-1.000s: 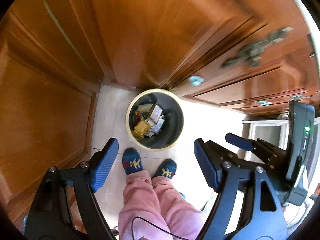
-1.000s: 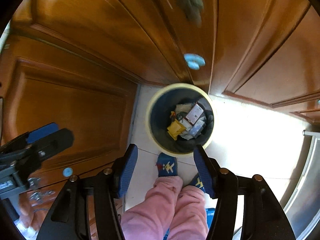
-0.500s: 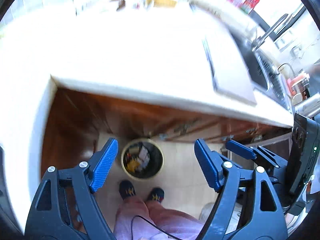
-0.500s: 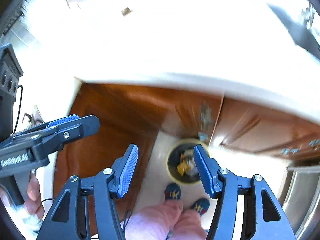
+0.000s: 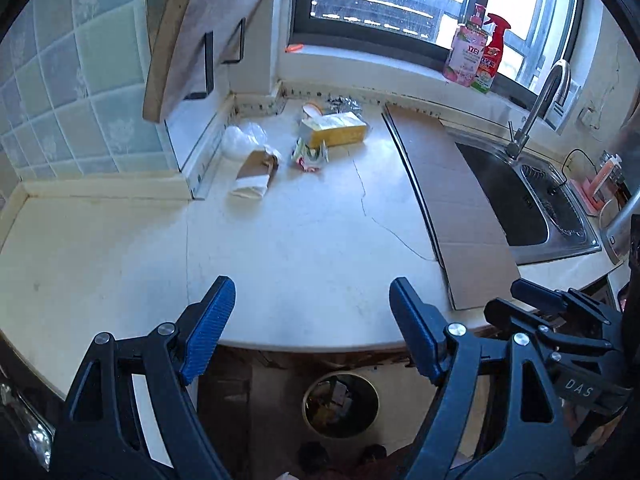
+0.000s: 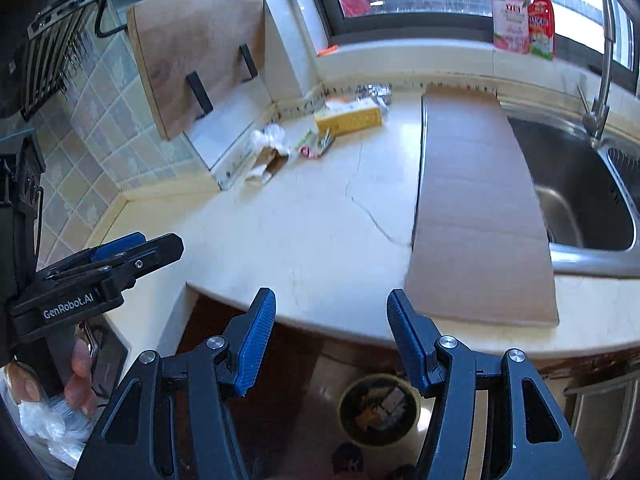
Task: Collect trash
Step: 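Raise both tools back toward the counter trash, then grasp the green wrapper with the right tool while the left tool grasps the brown paper bag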
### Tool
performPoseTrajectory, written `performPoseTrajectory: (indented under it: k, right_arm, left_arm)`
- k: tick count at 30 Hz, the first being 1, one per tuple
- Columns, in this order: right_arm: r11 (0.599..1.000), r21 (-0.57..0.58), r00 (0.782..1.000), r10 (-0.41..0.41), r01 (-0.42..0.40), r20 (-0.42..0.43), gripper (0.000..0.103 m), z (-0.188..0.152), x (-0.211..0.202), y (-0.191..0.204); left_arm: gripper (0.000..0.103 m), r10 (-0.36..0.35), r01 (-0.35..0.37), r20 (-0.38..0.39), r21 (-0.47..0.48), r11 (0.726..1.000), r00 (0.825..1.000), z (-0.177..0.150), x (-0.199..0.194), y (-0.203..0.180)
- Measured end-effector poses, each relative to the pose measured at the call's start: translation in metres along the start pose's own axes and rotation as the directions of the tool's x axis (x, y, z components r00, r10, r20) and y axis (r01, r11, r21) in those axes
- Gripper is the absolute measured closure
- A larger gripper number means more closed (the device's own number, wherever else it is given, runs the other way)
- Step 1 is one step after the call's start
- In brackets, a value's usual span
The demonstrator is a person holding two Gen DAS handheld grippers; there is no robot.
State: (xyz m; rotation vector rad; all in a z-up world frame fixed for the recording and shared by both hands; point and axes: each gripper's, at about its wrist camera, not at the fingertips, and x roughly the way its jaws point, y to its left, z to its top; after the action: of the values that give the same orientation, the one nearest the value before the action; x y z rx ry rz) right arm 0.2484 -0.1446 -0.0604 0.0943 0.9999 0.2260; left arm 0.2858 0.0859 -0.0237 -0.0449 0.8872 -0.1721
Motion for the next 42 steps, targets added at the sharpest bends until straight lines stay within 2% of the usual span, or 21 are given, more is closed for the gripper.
performPoseTrajectory:
  k: [6,10,14,19,22,27,31,33,35,39,42]
  right_arm:
    - [0.999,-0.04,0.999,0.02,-0.018,0.044,0.044,0.052,0.024,0.006]
    - [0.997,-0.061,0.998,0.043,-0.041,0.035,0.044,0.094,0.054,0.005]
    - [0.993,-0.073,0.996,0.094,-0.094,-0.003,0.044,0.138,0.104,0.001]
    - [0.987,-0.066,0.986,0.143,-0.149,-0.089,0.044,0.189,0.186,-0.012]
    - [0.983,-0.066,0.977,0.162,-0.172,-0.135,0.046,0.21,0.235,-0.018]
    - [0.975,-0.062,0.96,0.2,-0.215,-0.198,0.056,0.231,0.302,-0.021]
    - [0.972,-0.073,0.952,0.204,-0.225,-0.227,0.059,0.237,0.338,-0.016]
    - [0.969,-0.077,0.951,0.213,-0.235,-0.226,0.067,0.237,0.346,-0.014]
    - [0.967,-0.096,0.951,0.21,-0.236,-0.225,0.071,0.239,0.352,-0.011]
    - [0.966,-0.138,0.956,0.186,-0.22,-0.225,0.095,0.237,0.356,-0.008]
    - [0.961,-0.133,0.952,0.207,-0.241,-0.225,0.097,0.233,0.35,-0.011]
  left_arm:
    - [0.026,0.092,-0.094,0.07,0.024,0.995,0.993,0.035,0.02,0.006]
    - [0.026,0.138,-0.14,0.073,0.02,0.99,0.988,0.053,0.053,0.008]
    - [0.026,0.165,-0.165,0.051,-0.005,0.986,0.985,0.067,0.092,0.014]
    - [0.026,0.242,-0.24,0.04,-0.04,0.97,0.97,0.084,0.142,0.02]
    - [0.026,0.3,-0.298,0.035,-0.05,0.953,0.953,0.094,0.171,0.023]
    - [0.027,0.344,-0.344,-0.004,-0.045,0.938,0.939,0.104,0.209,0.027]
    - [0.027,0.376,-0.376,-0.03,-0.01,0.927,0.926,0.105,0.232,0.027]
    - [0.027,0.381,-0.382,-0.044,-0.01,0.924,0.924,0.105,0.242,0.03]
    - [0.027,0.379,-0.381,-0.063,-0.019,0.924,0.923,0.104,0.25,0.032]
    - [0.027,0.37,-0.375,-0.098,-0.028,0.927,0.924,0.102,0.263,0.037]
    - [0.027,0.36,-0.366,-0.121,-0.026,0.93,0.925,0.101,0.269,0.038]
